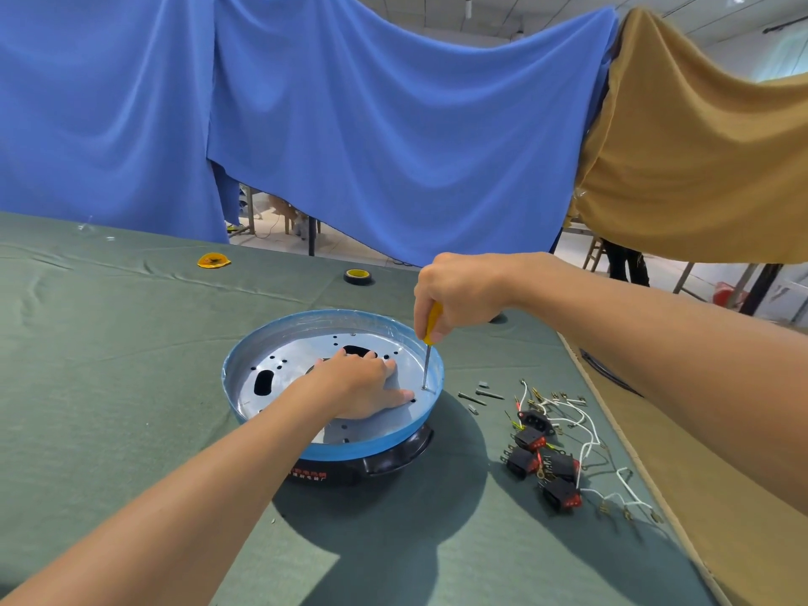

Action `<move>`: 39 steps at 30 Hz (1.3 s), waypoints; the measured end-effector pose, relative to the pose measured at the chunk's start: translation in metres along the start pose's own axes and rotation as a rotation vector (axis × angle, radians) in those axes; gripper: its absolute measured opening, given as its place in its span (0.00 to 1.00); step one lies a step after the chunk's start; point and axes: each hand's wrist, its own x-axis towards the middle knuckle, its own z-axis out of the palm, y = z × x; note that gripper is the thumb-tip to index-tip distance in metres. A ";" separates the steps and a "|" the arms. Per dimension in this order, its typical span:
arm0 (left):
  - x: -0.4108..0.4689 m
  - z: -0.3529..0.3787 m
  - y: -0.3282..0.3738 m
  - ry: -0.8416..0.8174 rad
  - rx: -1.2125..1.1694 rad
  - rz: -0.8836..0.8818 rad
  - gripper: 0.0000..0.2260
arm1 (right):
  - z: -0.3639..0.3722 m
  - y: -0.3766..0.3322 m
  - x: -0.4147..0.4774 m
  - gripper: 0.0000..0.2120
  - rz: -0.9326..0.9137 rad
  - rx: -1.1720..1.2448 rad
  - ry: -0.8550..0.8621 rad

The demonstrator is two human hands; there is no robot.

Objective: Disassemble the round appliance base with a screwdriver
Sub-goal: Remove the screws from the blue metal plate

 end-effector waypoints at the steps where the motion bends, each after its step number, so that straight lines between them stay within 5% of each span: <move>1: 0.000 0.000 0.000 -0.002 0.003 -0.002 0.33 | -0.001 0.000 -0.001 0.09 -0.004 0.023 -0.007; 6: -0.001 0.000 0.001 0.004 0.004 0.005 0.32 | 0.001 0.002 -0.005 0.04 -0.008 0.020 -0.079; 11: -0.001 0.000 -0.001 0.013 -0.003 0.007 0.31 | 0.002 0.003 -0.005 0.30 0.204 -0.015 -0.085; 21: 0.002 0.003 -0.003 0.023 0.016 0.014 0.32 | 0.006 0.005 -0.016 0.03 0.114 0.086 0.068; 29: 0.004 0.006 -0.004 0.029 0.012 0.015 0.33 | 0.005 0.001 -0.005 0.04 0.076 0.154 -0.034; 33: 0.005 0.006 -0.005 0.035 0.006 0.028 0.32 | -0.001 0.006 -0.003 0.22 0.299 0.157 -0.142; 39: 0.006 0.001 -0.005 0.065 0.021 0.035 0.31 | -0.003 -0.006 0.006 0.15 0.285 0.110 -0.135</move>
